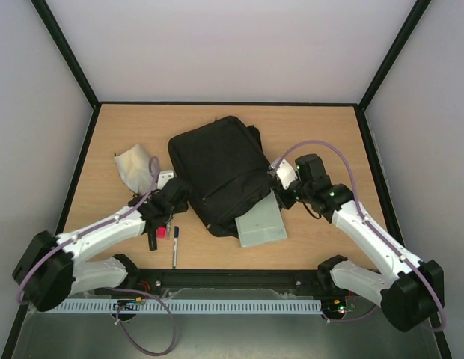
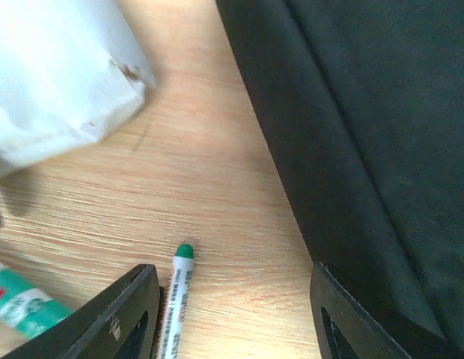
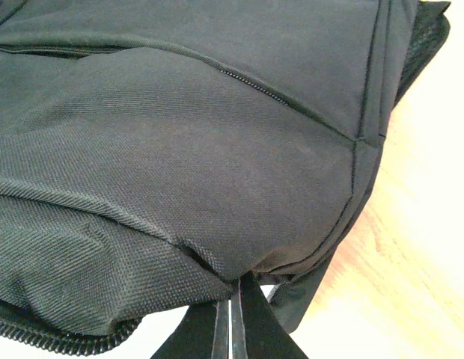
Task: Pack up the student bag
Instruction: Place the book in the student bag.
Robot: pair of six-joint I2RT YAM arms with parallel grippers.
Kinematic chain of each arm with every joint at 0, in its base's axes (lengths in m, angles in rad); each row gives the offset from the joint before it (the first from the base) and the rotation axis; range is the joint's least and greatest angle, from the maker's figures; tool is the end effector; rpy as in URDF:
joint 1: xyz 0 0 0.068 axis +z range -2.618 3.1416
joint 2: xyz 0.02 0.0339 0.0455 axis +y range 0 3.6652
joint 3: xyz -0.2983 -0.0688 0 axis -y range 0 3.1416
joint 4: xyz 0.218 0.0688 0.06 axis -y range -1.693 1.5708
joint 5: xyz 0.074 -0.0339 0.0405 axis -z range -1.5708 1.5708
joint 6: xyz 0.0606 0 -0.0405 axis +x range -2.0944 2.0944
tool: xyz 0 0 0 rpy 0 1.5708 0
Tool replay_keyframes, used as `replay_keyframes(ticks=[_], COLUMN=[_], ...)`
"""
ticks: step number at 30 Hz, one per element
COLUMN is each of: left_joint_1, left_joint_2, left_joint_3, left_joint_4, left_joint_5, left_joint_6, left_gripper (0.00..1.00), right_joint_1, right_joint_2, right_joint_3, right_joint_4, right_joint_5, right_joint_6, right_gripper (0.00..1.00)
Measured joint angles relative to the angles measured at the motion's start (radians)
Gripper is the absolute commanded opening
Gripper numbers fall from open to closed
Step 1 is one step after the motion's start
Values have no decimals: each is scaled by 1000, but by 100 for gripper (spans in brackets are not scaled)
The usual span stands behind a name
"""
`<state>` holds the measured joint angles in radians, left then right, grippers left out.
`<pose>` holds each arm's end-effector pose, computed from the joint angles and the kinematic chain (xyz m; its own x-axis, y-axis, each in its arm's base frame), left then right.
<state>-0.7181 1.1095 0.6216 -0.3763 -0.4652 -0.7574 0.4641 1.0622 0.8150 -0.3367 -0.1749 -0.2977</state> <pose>0.1618 -0.1053 0.2340 -0.6695 -0.2304 -0.7062 -0.1256 0.9721 -0.1981 0.1851 0.1045 0.3052 -0.3039 -0.4751 -0.8258 -0.6901 0.7073 -0.1530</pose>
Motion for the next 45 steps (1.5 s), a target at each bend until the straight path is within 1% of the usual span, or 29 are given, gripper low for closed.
replay_keyframes(ticks=[4, 7, 11, 14, 16, 19, 21, 23, 26, 29, 33, 35, 37, 40, 45], left_joint_1=[19, 23, 41, 55, 58, 54, 44, 19, -89, -267, -510, -610, -715, -818, -848], left_joint_2=[165, 311, 493, 617, 661, 662, 627, 545, 373, 226, 94, 52, 31, 58, 182], left_joint_3=[1, 63, 224, 370, 436, 473, 454, 402, 328, 299, 243, 194, 140, 101, 96], left_joint_4=[84, 120, 143, 200, 232, 273, 283, 278, 252, 220, 179, 167, 158, 142, 135], left_joint_5=[50, 65, 66, 84, 98, 119, 120, 99, 21, -93, -245, -286, -295, -270, -249], left_joint_6=[-1, 24, 88, 151, 186, 221, 238, 259, 313, 367, 429, 471, 532, 603, 694], left_gripper=[63, 64, 65, 64, 64, 67, 68, 69, 69, 71, 72, 72, 73, 75, 75], right_joint_1=[0, -1, -8, -11, -11, -11, -11, -13, -18, -29, -42, -45, -46, -46, -49], right_joint_2=[-55, -61, -65, -70, -69, -66, -62, -55, -50, -49, -49, -49, -48, -46, -46], right_joint_3=[-49, -57, -58, -61, -62, -63, -63, -63, -63, -63, -63, -63, -63, -63, -63], right_joint_4=[0, 0, -6, -17, -26, -29, -28, -26, -25, -24, -24, -24, -24, -24, -24], right_joint_5=[-23, -55, -96, -110, -117, -133, -136, -134, -127, -122, -123, -123, -123, -124, -130], right_joint_6=[0, -3, -13, -14, -14, -13, -13, -10, -5, 0, 7, 10, 11, 12, 14], right_gripper=[1, 1, 1, 1, 1, 1, 1, 1, 1, 1, 1, 1, 1, 1, 1])
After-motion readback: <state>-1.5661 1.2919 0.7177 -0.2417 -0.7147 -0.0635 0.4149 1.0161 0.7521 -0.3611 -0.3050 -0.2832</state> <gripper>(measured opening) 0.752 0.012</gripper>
